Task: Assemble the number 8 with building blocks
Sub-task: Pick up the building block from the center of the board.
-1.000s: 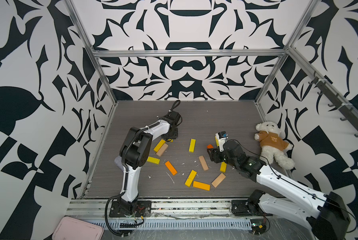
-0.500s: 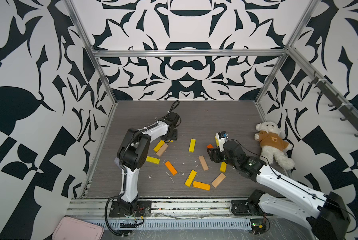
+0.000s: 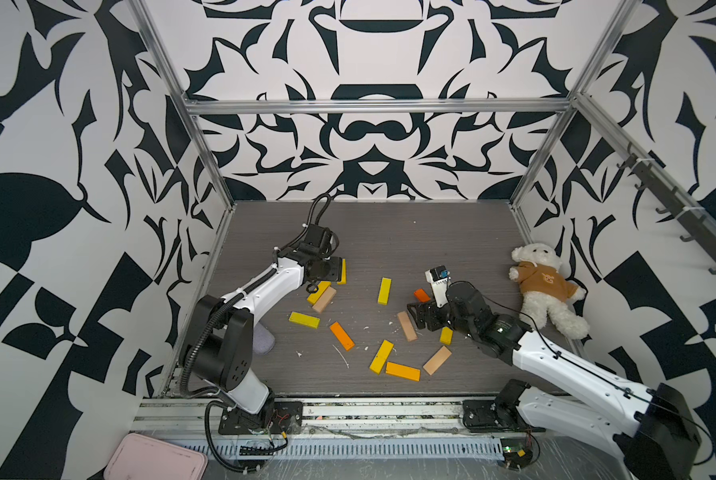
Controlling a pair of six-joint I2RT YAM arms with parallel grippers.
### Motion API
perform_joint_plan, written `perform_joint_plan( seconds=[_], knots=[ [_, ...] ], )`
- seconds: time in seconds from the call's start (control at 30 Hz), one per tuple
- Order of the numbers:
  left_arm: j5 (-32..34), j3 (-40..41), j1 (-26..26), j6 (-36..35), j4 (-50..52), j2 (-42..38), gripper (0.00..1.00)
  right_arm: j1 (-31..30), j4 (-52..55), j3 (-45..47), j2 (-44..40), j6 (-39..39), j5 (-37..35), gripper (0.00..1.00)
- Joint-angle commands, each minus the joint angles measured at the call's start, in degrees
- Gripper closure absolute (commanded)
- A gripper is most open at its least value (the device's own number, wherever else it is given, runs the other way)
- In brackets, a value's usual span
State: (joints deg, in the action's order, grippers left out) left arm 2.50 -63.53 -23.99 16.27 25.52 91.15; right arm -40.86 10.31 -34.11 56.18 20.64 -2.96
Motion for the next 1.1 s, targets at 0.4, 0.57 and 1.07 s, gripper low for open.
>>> perform_joint_plan(
  seconds=[0.4, 0.57, 1.07],
  knots=[
    [-0.65, 0.97, 1.31, -0.89, 5.24, 4.31, 0.26, -2.07, -1.25, -1.75, 0.73, 0.42, 0.38, 0.11],
    [0.81, -0.53, 1.4, -0.58, 5.6, 7.2, 0.24, -2.04, -1.34, -1.4, 0.24, 0.75, -0.37, 0.11],
    [2.05, -3.57, 3.93, 1.67, 5.51, 13.32, 0.3, -2.12, -1.3, -0.52, -0.2, 1.26, -1.61, 0.13]
  ],
)
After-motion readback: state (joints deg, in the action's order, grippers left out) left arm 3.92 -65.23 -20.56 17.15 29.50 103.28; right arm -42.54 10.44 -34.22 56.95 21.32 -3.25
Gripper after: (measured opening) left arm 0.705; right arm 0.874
